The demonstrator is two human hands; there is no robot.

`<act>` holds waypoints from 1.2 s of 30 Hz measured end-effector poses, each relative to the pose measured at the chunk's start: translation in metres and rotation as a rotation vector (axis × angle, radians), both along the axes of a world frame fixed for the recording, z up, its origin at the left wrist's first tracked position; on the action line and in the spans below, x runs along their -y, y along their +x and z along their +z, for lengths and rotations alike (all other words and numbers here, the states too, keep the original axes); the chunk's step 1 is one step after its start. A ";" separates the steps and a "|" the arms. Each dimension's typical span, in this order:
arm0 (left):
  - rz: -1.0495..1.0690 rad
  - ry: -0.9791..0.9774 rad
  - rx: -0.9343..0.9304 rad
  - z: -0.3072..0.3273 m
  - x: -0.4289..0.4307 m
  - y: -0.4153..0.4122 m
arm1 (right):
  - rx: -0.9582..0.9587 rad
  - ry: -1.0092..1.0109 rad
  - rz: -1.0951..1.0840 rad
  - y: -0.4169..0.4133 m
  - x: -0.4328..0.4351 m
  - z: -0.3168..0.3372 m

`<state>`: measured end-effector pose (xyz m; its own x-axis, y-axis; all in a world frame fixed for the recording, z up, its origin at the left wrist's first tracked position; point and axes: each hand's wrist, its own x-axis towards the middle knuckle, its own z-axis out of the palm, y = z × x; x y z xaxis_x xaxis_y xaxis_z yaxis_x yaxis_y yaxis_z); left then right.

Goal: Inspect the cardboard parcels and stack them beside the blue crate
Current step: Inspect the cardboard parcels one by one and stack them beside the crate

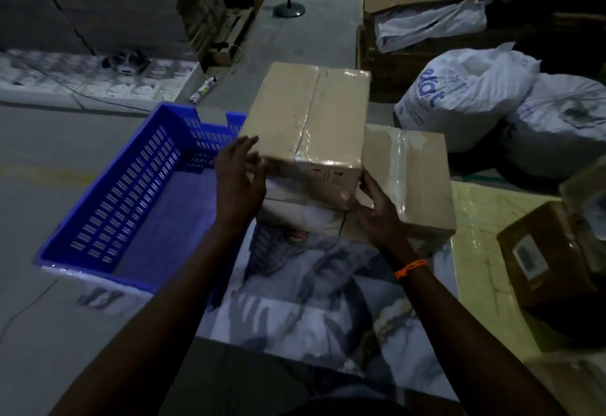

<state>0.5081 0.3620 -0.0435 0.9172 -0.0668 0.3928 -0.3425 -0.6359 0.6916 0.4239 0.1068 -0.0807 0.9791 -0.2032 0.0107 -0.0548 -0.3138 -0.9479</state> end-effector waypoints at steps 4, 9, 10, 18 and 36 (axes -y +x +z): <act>-0.115 0.100 0.109 -0.045 0.009 -0.090 | -0.071 -0.110 -0.083 -0.070 0.003 -0.045; -0.394 0.080 -0.064 -0.103 0.040 -0.173 | -0.071 -0.278 -0.248 -0.181 0.024 -0.080; -0.446 0.088 -0.099 -0.112 0.050 -0.186 | -0.097 -0.334 -0.297 -0.205 0.033 -0.084; -0.729 0.140 -0.207 -0.121 0.157 -0.275 | -0.644 -0.883 -0.347 -0.317 0.172 -0.106; -1.077 0.352 -0.495 -0.156 0.414 -0.402 | -0.277 -0.802 -0.400 -0.492 0.252 -0.147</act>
<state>0.1064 -0.0521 -0.1992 0.3741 -0.9111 -0.1730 -0.5562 -0.3697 0.7443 -0.0684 -0.1448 -0.2279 0.8268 -0.5581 0.0706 -0.4910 -0.7772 -0.3935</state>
